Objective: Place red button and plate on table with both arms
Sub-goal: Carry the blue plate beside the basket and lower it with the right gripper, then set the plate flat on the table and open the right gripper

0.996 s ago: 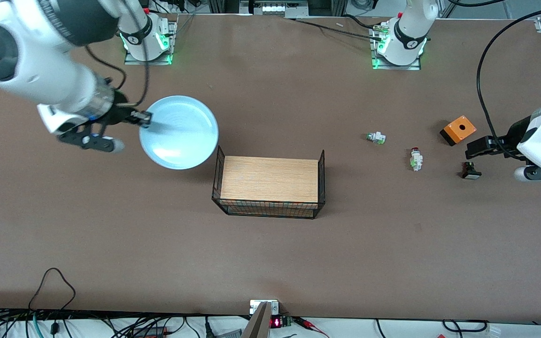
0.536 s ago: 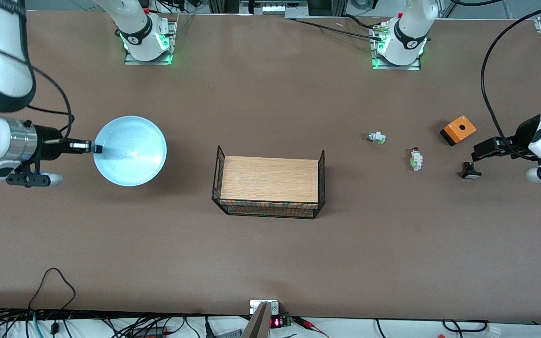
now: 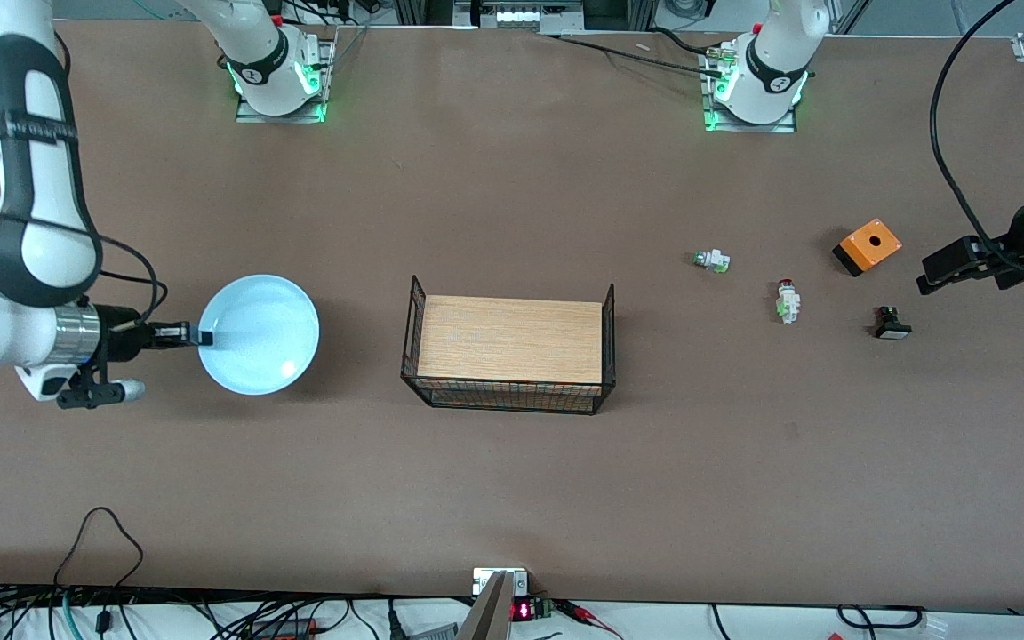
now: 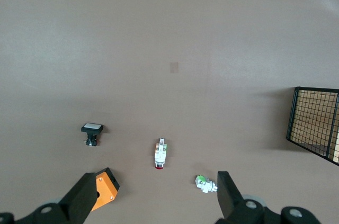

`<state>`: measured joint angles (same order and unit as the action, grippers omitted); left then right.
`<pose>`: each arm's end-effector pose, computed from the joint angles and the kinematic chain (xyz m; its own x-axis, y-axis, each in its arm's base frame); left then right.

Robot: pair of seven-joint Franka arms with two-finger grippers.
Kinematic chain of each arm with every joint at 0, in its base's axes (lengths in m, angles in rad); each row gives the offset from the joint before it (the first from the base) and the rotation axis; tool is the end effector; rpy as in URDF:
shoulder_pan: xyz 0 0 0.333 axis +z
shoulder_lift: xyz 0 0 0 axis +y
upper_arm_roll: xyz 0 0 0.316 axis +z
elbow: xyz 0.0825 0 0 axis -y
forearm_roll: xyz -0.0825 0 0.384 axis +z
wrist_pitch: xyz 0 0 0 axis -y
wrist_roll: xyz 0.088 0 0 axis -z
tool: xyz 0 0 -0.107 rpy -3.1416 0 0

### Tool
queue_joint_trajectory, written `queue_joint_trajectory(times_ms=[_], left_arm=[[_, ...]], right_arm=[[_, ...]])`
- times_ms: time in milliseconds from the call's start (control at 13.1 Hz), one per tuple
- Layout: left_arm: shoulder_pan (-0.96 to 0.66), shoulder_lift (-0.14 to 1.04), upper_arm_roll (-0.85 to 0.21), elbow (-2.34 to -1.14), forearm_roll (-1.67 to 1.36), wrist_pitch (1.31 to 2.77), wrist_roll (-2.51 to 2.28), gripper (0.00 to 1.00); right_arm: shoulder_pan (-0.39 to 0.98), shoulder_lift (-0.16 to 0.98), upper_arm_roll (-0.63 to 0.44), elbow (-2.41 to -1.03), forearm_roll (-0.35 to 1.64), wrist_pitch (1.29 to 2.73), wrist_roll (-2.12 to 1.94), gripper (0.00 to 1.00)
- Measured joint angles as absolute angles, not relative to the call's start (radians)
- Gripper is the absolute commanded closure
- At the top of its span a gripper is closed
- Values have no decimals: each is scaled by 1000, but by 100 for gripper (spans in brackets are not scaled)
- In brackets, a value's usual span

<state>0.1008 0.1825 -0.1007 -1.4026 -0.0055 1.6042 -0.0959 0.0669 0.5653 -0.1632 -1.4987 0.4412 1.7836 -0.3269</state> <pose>0.6134 0.0054 0.6010 0.9950 0.0980 0.0176 0.0976 -0.9949 0.0256 0.6760 -0.0118 0.3275 0.9780 0.1216 -0.1696 0.0509 -0.9271 -0.3713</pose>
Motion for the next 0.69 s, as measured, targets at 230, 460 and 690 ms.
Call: queue_joint_trajectory(times_ms=[230, 460, 690], left_arm=[[101, 182, -100, -1403, -6, 1599, -73, 0], [97, 182, -85, -1403, -6, 1599, -33, 0], [13, 182, 19, -1404, -12, 1599, -27, 0]], right_arm=[[38, 642, -162, -1498, 484, 1872, -461, 100], [14, 687, -161, -1497, 501, 1944, -582, 100], [1, 717, -159, -1497, 511, 2028, -718, 100]])
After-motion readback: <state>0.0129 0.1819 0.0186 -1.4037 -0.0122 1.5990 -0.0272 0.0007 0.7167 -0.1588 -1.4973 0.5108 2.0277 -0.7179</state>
